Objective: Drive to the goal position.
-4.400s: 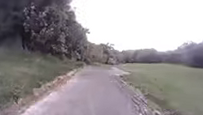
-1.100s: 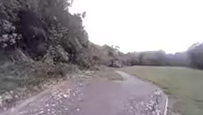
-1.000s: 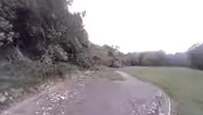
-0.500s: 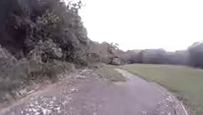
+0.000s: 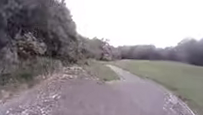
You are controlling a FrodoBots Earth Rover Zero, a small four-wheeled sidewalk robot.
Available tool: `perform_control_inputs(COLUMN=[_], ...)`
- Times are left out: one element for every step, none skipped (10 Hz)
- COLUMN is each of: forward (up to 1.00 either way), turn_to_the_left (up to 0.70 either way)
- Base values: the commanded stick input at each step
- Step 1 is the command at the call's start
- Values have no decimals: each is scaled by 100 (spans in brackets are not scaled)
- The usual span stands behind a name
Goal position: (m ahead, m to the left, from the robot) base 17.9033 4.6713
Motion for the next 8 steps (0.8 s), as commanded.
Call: perform_control_inputs(forward=[100,100,100,100,100,100,100,100], turn_to_the_left=[-27,-27,-27,-27,-27,-27,0,0])
